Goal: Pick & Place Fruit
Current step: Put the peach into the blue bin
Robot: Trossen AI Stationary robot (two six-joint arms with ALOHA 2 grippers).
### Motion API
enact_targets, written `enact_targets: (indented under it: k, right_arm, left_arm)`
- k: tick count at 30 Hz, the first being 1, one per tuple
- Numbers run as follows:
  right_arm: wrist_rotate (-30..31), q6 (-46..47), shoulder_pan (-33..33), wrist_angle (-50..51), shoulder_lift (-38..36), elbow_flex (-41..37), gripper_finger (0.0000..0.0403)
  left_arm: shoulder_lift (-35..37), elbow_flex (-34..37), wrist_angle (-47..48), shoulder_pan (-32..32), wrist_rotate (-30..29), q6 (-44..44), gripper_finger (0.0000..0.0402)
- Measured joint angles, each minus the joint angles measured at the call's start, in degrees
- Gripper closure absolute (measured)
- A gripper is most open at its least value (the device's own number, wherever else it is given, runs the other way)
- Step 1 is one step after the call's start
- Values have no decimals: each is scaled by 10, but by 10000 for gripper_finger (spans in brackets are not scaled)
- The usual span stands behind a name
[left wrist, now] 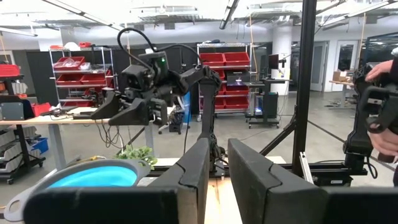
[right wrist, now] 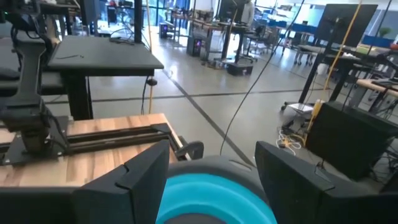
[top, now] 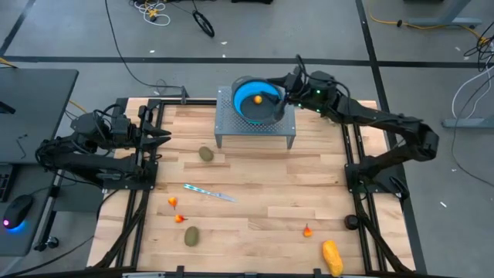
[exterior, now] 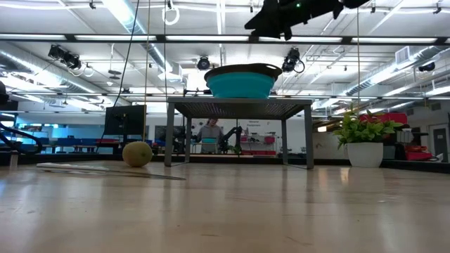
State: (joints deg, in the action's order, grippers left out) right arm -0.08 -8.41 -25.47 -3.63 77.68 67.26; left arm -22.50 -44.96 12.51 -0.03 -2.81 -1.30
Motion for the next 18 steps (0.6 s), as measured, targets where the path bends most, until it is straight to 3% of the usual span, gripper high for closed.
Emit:
enact_targets:
  k: [9,18]
  right_arm:
    - [-2,0,19,71,-30,0,155]
    - [-50,0,54,115,-59,0,165]
  left_arm:
    - [0,0,0,0,0,0,334]
    - [0,0,0,0,0,0,334]
